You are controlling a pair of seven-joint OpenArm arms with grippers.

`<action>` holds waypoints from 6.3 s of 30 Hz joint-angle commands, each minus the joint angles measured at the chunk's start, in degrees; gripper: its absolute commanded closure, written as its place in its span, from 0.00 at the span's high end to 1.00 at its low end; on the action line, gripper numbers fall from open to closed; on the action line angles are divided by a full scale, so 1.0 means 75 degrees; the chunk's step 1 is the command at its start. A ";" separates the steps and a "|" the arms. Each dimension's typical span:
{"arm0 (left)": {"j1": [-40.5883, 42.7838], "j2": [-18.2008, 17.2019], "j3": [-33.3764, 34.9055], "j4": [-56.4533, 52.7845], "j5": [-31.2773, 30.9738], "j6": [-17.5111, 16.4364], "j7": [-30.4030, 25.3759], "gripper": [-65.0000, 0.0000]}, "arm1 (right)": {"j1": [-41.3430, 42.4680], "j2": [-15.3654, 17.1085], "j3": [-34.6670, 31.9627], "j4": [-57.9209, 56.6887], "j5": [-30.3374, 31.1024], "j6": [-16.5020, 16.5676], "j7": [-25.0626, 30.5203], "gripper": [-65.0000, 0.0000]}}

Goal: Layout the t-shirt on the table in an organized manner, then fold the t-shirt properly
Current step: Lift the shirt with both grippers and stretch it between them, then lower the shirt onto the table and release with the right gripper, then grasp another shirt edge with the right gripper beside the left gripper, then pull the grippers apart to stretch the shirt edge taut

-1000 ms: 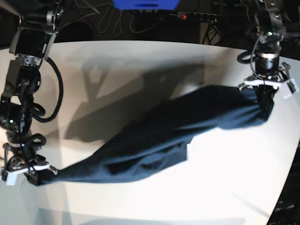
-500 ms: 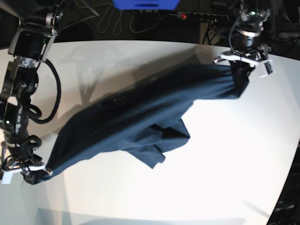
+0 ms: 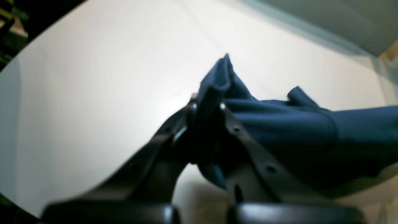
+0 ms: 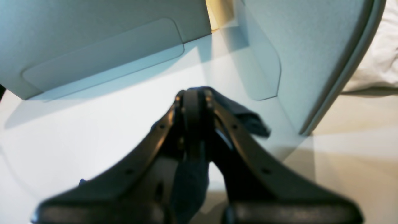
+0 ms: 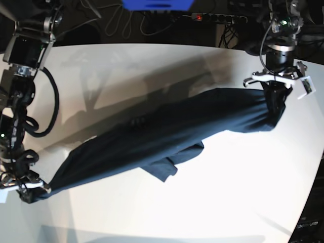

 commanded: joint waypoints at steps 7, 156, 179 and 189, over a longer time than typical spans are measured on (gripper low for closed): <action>0.0758 0.0092 0.1139 0.0132 -0.0297 0.0010 -0.0228 0.00 | 0.0460 0.0117 0.0031 -0.0362 0.0034 0.0002 0.0323 0.00; -0.1070 -0.1127 -0.0232 -0.1884 -0.1751 0.0010 0.1190 0.64 | -0.4838 -0.0551 -0.1857 0.2873 0.0034 0.0013 0.2210 0.00; -0.0543 -0.0599 -0.0092 -0.3513 -0.1681 -0.0002 0.1248 0.64 | -0.5154 -0.0551 -0.1845 0.2873 0.0034 0.0013 0.2198 0.00; -0.0566 -0.0787 -0.0150 -0.3959 -0.1704 -0.0002 0.1248 0.00 | -0.5283 -0.0539 -0.1786 0.2873 0.0022 0.0013 0.2198 0.00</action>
